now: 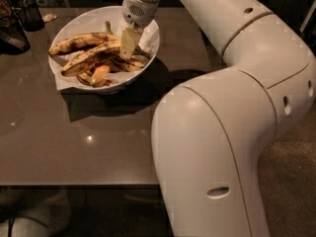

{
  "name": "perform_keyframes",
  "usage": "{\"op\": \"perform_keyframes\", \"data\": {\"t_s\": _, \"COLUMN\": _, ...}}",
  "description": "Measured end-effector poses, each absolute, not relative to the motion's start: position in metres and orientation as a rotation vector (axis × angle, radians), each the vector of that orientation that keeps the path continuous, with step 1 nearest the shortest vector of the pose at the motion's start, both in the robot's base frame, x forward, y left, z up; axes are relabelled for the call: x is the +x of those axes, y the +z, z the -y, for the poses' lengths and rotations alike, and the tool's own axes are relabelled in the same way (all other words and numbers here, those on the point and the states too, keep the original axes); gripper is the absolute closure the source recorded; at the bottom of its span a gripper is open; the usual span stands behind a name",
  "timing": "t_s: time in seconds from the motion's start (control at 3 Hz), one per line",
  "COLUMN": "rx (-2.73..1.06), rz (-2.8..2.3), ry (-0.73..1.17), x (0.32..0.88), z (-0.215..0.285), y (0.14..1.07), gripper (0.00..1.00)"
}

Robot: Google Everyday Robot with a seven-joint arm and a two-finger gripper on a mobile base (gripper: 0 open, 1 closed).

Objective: Pick banana from white bowl

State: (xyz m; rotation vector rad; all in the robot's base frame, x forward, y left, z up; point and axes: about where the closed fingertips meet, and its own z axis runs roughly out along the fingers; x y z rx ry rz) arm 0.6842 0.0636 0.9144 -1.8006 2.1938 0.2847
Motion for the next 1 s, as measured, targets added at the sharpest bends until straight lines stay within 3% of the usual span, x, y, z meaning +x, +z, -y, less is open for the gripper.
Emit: {"op": "perform_keyframes", "data": {"t_s": 1.0, "rx": -1.766, "rz": -2.118, "ry": 0.26, "x": 0.665, "z": -0.066, "y": 0.951, "gripper": 1.0}}
